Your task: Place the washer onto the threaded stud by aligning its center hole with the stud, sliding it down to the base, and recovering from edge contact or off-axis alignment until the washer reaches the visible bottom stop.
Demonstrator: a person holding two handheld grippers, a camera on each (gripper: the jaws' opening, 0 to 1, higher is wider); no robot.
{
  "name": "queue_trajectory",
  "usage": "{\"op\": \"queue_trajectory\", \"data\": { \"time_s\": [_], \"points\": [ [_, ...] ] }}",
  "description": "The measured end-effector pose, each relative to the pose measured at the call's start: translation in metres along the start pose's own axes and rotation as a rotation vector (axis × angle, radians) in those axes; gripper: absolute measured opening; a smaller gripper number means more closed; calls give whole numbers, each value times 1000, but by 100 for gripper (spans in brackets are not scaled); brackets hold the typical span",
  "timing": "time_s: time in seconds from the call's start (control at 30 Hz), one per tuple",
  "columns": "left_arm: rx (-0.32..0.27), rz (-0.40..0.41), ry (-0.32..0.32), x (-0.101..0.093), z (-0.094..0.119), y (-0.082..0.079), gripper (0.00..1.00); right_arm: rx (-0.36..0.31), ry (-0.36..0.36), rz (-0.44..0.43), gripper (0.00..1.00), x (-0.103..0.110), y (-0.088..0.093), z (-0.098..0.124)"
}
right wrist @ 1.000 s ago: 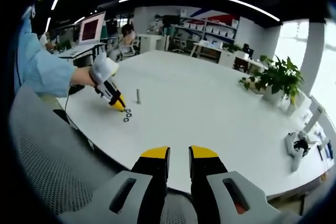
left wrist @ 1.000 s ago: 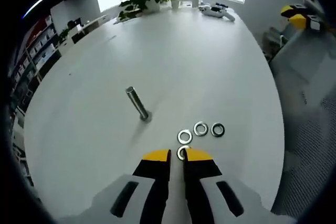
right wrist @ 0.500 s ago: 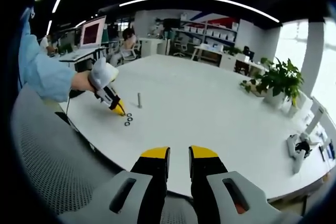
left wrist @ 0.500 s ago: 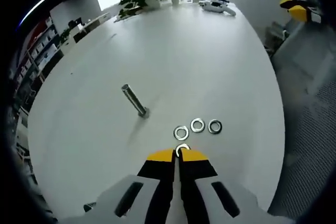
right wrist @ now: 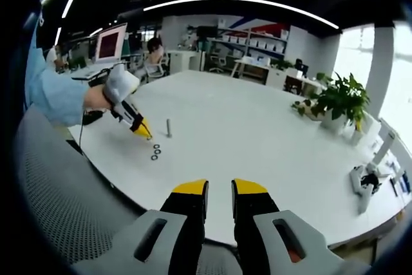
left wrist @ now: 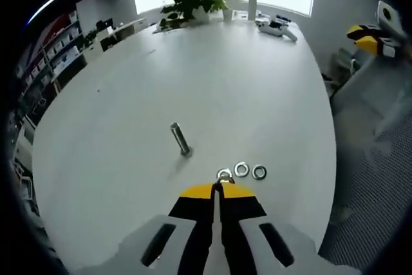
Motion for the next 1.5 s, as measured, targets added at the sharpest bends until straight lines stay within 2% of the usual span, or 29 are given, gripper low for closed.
{"op": "queue_trajectory", "data": {
  "time_s": [0.3,0.5,0.87,1.5],
  "points": [
    [-56,-18,-6,8,11,-26,0,9,7,-7,17,-1,1,0],
    [-69,-41,-13,12,14,-37,0,10,11,-12,17,-2,2,0],
    [-96,-39,-45,37,15,-57,0,10,14,-16,17,-2,2,0],
    [-49,-20,-26,48,-4,-52,0,7,20,-24,17,-3,0,0]
  ]
}}
Point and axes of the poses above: the point that each gripper's makers call its tool centre point, and the gripper's own axes: z roughly backward along the fingers, x roughly to its left, y roughly out of its underside, the point moved 2 cm from there along z, roughly backward along the fingers, and after that the axes turned 5 degrees about x, right-handed, at the moved point
